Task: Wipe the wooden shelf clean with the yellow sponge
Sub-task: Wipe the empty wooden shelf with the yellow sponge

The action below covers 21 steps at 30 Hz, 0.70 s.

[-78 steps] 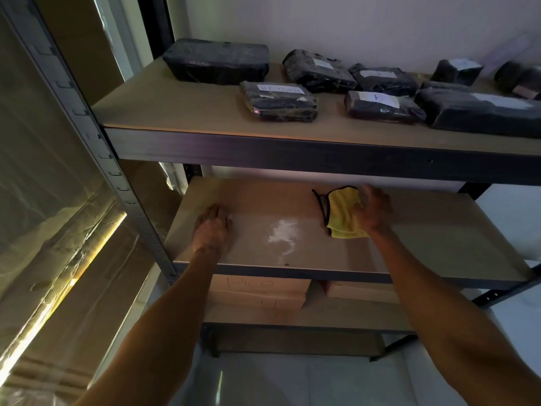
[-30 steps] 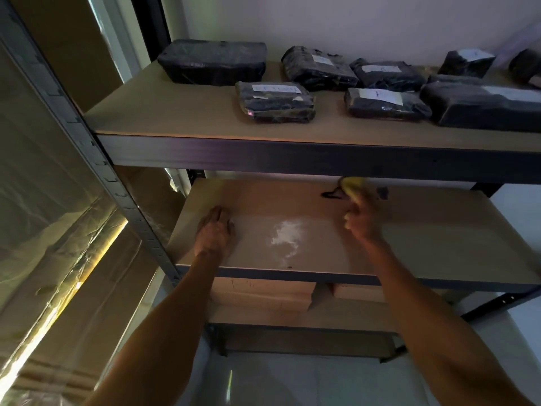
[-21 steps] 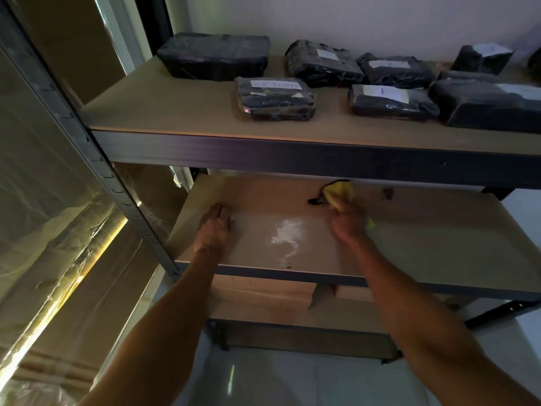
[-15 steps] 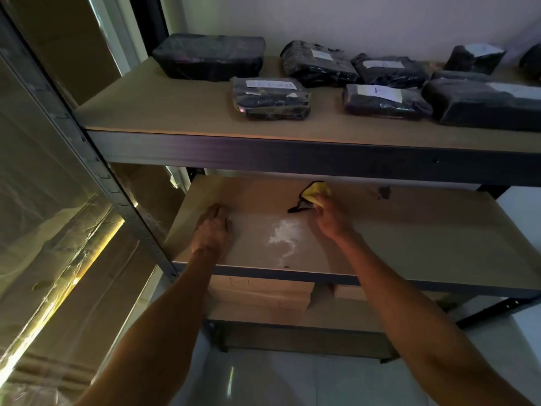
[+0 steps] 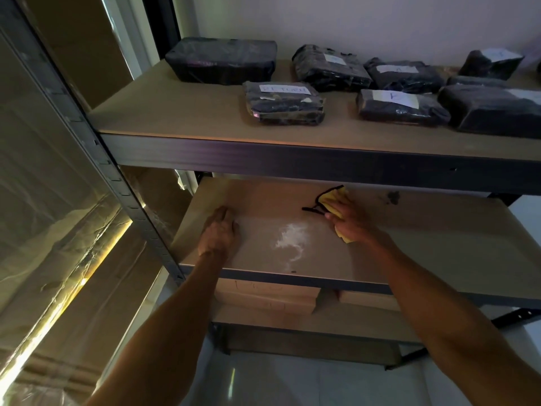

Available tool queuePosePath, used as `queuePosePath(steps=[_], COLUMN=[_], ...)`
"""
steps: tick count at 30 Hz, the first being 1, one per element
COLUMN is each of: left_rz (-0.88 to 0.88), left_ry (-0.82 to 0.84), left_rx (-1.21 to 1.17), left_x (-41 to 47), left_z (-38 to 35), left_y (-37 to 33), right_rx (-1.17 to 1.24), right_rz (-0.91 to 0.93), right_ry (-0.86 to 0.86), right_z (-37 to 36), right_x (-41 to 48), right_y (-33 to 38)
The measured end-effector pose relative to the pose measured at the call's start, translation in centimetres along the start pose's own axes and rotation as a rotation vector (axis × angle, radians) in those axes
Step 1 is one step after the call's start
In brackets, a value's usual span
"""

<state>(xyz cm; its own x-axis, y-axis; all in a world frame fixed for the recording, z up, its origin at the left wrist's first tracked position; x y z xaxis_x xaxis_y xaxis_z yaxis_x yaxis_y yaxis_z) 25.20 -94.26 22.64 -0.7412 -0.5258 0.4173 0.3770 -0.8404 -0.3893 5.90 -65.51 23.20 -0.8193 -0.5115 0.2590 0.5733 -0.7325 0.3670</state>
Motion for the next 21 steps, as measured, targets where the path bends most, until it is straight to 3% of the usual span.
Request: queuePosePath(steps=[4,7,10,17,19,21], left_rz=[0.006,0.008,0.015,-0.019,-0.012,-0.011], left_ry=[-0.006,-0.017,0.006,-0.008,-0.013,-0.012], left_rx=[0.001,0.012,0.039,0.022,0.011,0.014], left_x=[-0.1,-0.1,-0.1,0.0,0.1,-0.1], left_z=[0.1,0.3,0.1,0.1,0.3,0.4], left_y=[0.0,0.0,-0.1,-0.1,-0.2,-0.2], right_rx=[0.288,0.116,-0.2,0.226,0.404,0.485], right_rz=[-0.195,-0.391,-0.275,0.103,0.09,-0.047], right_ry=[-0.113,-0.319,-0.234,0.012,-0.002,-0.109], right_z=[1.7,5.2,3.6,-3.9,-2.9,-0.2], right_x=[0.4,1.5,2.0,0.7,0.3,1.3], right_y=[-2.1,-6.5,-5.3,9.1,9.5,6.7])
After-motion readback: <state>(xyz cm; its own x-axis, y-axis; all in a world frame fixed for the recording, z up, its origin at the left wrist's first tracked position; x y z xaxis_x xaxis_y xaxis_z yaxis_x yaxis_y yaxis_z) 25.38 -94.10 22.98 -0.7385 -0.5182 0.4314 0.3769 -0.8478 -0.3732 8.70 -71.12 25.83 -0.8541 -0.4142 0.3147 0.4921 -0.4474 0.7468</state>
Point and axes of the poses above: each hand's wrist, its own x-axis towards the middle knuckle, its own z-axis out of the back of the hand, y = z × x, the point moved 9 cm from there along x, towards the middle knuckle, and after that the axes turned 15 degrees about -y, right-handed, at the moved point
